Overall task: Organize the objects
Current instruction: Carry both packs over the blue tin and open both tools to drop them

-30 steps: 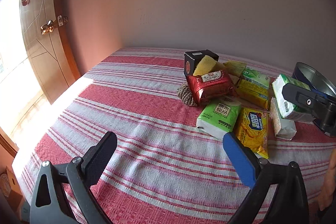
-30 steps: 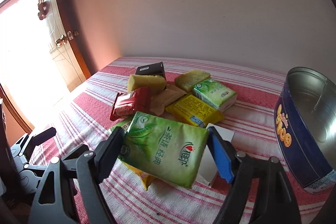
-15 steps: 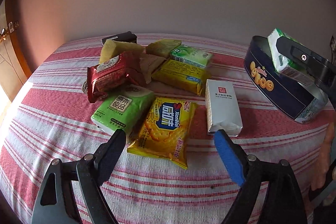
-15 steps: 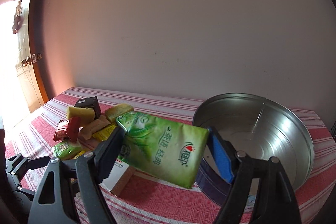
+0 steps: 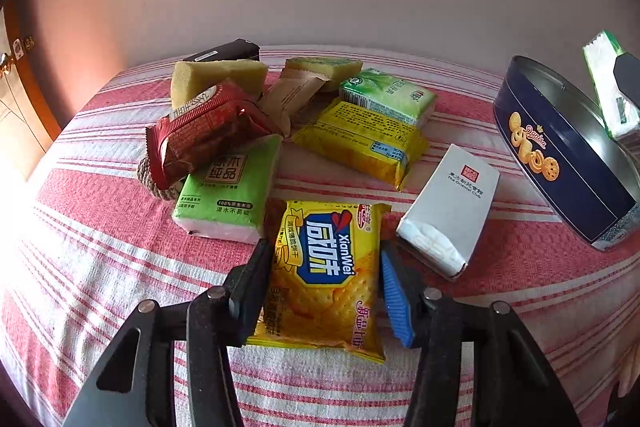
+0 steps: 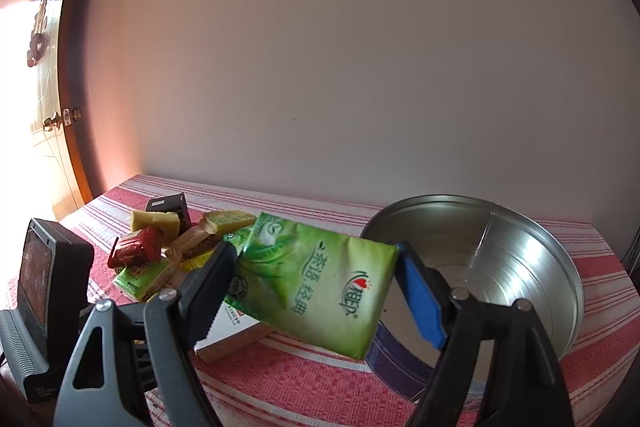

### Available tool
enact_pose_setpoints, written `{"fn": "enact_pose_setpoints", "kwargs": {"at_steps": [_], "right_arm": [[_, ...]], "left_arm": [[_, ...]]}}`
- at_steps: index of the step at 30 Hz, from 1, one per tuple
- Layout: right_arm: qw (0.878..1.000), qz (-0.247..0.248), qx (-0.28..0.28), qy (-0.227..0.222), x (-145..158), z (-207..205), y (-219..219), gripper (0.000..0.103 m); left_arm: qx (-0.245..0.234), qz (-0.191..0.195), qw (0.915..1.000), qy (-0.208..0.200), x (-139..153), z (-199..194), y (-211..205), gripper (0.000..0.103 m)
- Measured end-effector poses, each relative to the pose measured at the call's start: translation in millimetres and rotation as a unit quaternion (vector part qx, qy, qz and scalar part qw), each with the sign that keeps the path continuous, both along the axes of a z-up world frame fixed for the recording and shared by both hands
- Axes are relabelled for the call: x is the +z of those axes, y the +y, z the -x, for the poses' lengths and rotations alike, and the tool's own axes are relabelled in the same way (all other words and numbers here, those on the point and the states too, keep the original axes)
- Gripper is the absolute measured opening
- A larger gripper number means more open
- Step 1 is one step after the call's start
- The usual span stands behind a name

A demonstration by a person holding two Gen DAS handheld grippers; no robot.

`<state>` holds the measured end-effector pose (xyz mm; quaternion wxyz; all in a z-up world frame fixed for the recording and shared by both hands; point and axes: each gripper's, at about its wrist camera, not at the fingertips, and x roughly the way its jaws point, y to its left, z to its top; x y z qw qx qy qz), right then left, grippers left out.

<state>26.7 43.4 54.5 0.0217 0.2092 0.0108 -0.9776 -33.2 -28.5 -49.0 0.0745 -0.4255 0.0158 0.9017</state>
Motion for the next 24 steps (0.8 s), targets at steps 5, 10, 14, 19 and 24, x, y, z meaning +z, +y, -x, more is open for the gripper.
{"fn": "enact_pose_setpoints", "kwargs": {"at_steps": [5,10,14,19,24], "right_arm": [[1.0,0.014,-0.005,0.007,4.9,-3.0,6.0,0.081],[1.0,0.022,-0.004,0.015,9.7,-6.4,17.3,0.081],[0.999,0.027,-0.015,0.022,12.4,-10.4,35.7,0.081],[0.998,0.032,-0.05,0.029,14.3,-13.7,69.8,0.081],[0.994,0.022,-0.098,0.034,13.0,-13.9,112.1,0.081]], "left_arm": [[0.023,-0.043,0.9988,0.007,3.1,-12.1,-18.9,0.053],[0.038,-0.056,0.9954,0.068,23.6,-37.7,-23.4,0.053],[0.023,-0.065,0.9903,0.121,48.7,-50.6,-8.8,0.053],[-0.006,-0.078,0.984,0.16,76.1,-50.7,23.0,0.053],[-0.045,-0.076,0.9803,0.177,88.4,-42.7,70.7,0.053]]}}
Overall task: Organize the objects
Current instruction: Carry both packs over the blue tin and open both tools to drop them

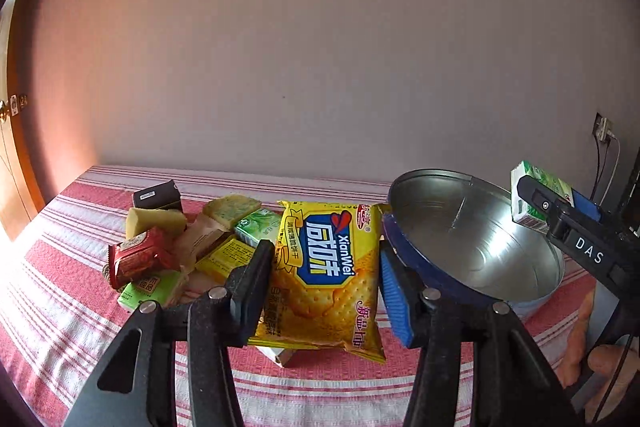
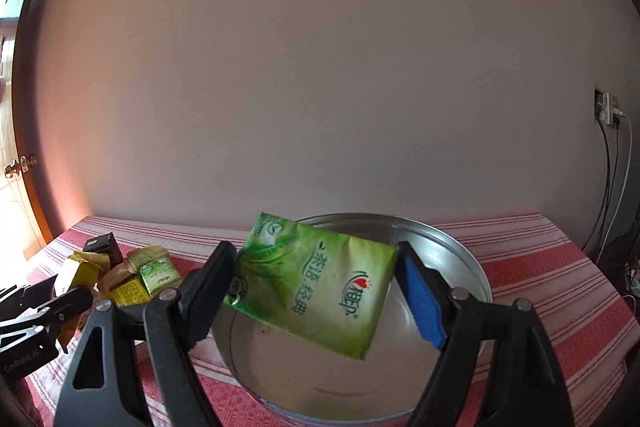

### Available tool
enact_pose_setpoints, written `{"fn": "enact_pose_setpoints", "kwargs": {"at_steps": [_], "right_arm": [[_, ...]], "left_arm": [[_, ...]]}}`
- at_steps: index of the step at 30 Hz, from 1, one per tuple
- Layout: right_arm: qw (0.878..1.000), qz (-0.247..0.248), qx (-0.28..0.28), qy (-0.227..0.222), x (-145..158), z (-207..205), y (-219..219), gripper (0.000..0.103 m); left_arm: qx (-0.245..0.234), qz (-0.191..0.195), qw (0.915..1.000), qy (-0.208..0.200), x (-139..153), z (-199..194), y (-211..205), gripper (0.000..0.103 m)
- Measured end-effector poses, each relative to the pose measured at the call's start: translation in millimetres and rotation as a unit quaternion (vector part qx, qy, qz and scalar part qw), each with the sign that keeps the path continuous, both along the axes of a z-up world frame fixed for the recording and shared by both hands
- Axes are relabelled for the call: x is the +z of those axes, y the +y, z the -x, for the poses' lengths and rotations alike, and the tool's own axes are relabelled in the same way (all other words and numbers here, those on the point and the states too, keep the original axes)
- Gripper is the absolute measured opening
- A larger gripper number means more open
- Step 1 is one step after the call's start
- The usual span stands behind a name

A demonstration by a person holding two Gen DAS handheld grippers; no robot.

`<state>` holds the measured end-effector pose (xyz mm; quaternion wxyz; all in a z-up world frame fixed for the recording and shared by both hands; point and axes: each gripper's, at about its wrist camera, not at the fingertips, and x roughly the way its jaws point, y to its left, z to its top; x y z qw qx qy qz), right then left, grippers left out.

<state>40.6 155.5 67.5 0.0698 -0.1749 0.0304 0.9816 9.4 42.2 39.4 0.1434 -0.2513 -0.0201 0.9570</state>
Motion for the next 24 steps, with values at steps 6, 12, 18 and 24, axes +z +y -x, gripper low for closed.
{"fn": "enact_pose_setpoints", "kwargs": {"at_steps": [6,12,18,24], "right_arm": [[0.998,0.001,-0.054,-0.012,-6.3,7.2,48.0,0.081],[0.994,-0.033,-0.093,-0.035,-18.5,17.1,80.6,0.081],[0.993,-0.024,-0.095,-0.062,-27.1,25.6,98.6,0.081],[0.993,-0.039,-0.08,-0.084,-36.2,29.7,85.6,0.081]], "left_arm": [[-0.04,0.004,0.9992,-0.006,-1.8,18.8,59.4,0.053],[-0.066,0.014,0.9977,-0.011,-6.1,37.4,107.6,0.053],[-0.07,0.031,0.9966,-0.03,-24.6,53.3,130.5,0.053],[-0.07,0.043,0.9953,-0.052,-41.7,66.2,129.3,0.053]]}}
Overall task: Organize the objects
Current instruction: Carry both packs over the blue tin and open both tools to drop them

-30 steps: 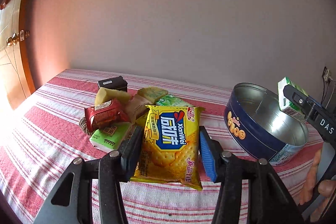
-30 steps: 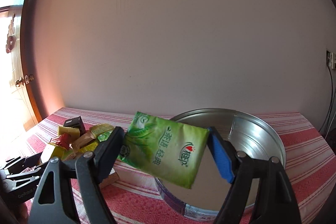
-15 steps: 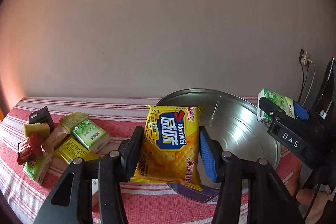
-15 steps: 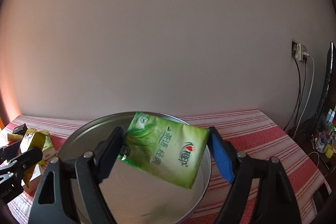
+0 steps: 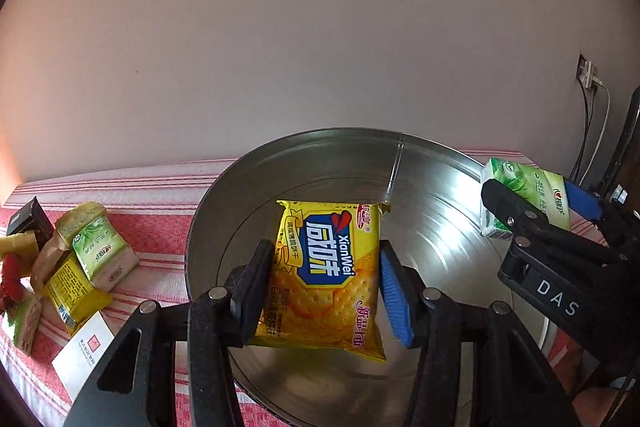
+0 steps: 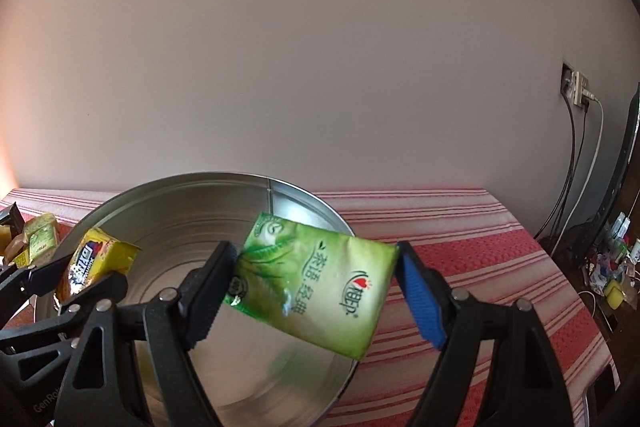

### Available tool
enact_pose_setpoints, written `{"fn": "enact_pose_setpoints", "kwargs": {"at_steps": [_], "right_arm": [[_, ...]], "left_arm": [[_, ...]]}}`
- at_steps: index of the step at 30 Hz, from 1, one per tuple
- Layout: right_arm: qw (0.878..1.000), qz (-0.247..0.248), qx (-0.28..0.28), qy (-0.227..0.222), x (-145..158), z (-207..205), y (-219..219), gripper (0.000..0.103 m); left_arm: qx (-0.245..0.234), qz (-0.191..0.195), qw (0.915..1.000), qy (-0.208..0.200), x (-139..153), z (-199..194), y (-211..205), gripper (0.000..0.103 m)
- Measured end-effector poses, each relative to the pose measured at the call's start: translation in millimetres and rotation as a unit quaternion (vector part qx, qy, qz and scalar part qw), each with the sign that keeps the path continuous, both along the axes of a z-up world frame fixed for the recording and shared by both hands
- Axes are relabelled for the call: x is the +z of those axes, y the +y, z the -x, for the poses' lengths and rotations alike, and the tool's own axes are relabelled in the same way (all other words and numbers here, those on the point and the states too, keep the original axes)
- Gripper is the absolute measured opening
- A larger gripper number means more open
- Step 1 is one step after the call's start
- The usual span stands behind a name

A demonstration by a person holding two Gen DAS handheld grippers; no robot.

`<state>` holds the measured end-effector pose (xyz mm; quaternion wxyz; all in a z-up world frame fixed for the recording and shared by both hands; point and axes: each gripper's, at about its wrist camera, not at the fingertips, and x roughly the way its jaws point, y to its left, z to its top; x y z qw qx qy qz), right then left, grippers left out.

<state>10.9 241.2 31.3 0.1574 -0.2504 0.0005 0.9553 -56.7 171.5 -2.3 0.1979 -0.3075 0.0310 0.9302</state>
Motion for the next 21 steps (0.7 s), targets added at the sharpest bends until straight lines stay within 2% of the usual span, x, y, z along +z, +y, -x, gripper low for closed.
{"fn": "enact_pose_setpoints", "kwargs": {"at_steps": [5,9,10,12,13,14,16,17,20,21], "right_arm": [[1.0,-0.004,0.003,-0.008,-3.8,5.5,1.5,0.081],[1.0,0.017,0.007,-0.009,-6.1,5.8,4.6,0.082],[1.0,0.022,0.009,-0.006,-5.7,4.8,4.9,0.082],[1.0,0.022,0.006,0.004,-3.6,2.2,5.5,0.093],[1.0,0.02,0.003,0.013,-1.6,-0.7,5.3,0.1],[0.999,0.019,0.0,0.026,1.4,-4.4,4.8,0.1],[0.999,0.025,-0.003,0.047,6.6,-10.0,7.1,0.102],[0.998,0.027,-0.006,0.057,8.3,-12.6,8.2,0.103],[0.997,0.034,-0.016,0.073,11.3,-17.0,10.5,0.103],[0.996,0.04,-0.016,0.076,12.0,-18.0,10.9,0.103]], "left_arm": [[0.003,0.009,1.0,-0.001,-4.2,5.0,-7.5,0.053],[0.002,0.016,0.9999,0.003,-5.1,4.7,-11.9,0.054],[0.003,0.017,0.9998,0.004,-4.6,4.1,-13.7,0.056],[0.008,0.026,0.9995,0.015,-1.0,0.8,-17.1,0.072],[0.013,0.031,0.999,0.028,2.3,-2.6,-19.6,0.086],[0.02,0.034,0.9983,0.043,5.5,-6.2,-22.8,0.093],[0.03,0.038,0.9966,0.067,10.9,-11.7,-29.5,0.094],[0.031,0.04,0.9963,0.069,8.7,-3.1,-20.0,0.094],[0.039,0.03,0.9966,0.066,8.9,-6.2,-32.8,0.094],[0.043,0.03,0.9964,0.067,4.0,-5.1,-21.7,0.094]]}}
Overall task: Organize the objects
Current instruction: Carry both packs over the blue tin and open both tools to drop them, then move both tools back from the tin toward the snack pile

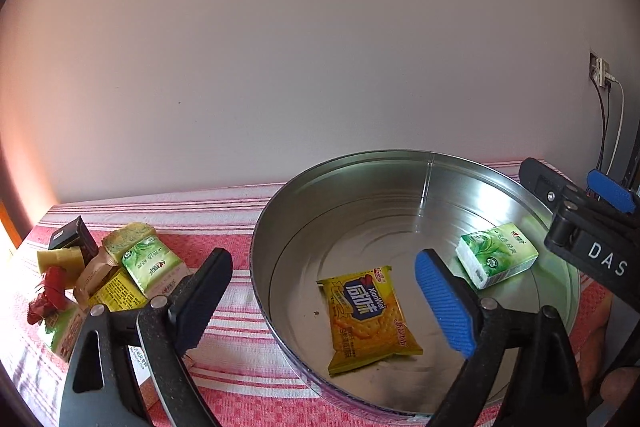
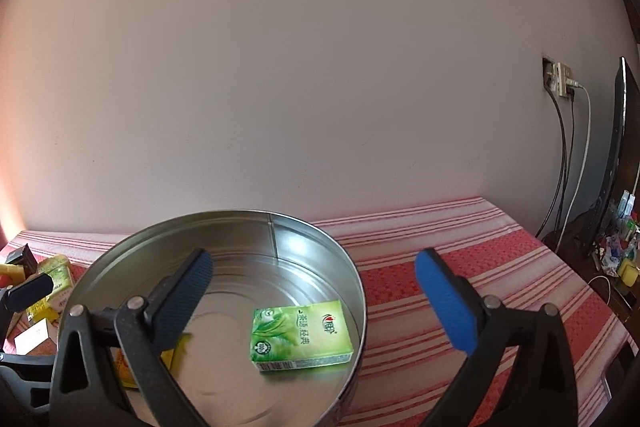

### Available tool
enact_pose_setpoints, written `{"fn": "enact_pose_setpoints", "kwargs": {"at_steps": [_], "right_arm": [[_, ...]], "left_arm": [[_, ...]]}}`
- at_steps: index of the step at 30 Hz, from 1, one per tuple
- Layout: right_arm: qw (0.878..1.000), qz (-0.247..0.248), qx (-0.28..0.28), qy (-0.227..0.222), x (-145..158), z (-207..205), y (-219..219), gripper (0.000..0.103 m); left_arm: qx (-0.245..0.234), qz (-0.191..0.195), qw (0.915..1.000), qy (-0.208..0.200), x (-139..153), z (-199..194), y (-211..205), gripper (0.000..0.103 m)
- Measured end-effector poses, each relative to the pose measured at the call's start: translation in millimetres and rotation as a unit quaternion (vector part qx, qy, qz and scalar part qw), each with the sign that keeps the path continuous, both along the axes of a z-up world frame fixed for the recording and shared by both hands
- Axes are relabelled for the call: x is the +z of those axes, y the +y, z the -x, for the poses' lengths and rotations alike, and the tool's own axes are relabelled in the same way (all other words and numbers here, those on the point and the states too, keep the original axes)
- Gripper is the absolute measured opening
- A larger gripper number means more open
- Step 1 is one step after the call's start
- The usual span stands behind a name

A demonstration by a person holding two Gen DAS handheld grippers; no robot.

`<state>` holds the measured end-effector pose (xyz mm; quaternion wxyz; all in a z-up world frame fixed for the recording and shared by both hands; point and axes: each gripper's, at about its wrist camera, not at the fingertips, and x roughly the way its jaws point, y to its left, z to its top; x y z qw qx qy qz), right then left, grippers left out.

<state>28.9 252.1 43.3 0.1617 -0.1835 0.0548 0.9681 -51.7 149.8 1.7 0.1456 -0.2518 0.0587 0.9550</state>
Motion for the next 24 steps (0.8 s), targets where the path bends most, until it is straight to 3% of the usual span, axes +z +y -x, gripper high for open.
{"fn": "enact_pose_setpoints", "kwargs": {"at_steps": [3,6,11,16,24], "right_arm": [[1.0,0.013,0.004,0.016,1.9,-4.9,1.5,0.103],[0.999,0.012,-0.006,0.031,3.4,-10.5,-3.1,0.103],[0.997,0.057,-0.023,0.052,-0.4,-17.5,0.0,0.103],[0.995,0.037,-0.055,0.073,0.4,-25.9,-8.4,0.103],[0.992,0.056,-0.08,0.085,0.0,-45.2,-14.8,0.103]], "left_arm": [[0.013,0.006,0.9999,0.009,-1.7,-0.9,-4.7,0.094],[0.023,0.005,0.9995,0.022,10.2,-26.3,-2.7,0.094],[0.039,0.019,0.9984,0.036,6.5,-24.3,-15.3,0.094],[0.049,0.006,0.9983,0.03,5.6,-24.3,-33.3,0.094],[0.058,0.004,0.9975,0.04,4.6,-23.0,-54.8,0.094]]}}
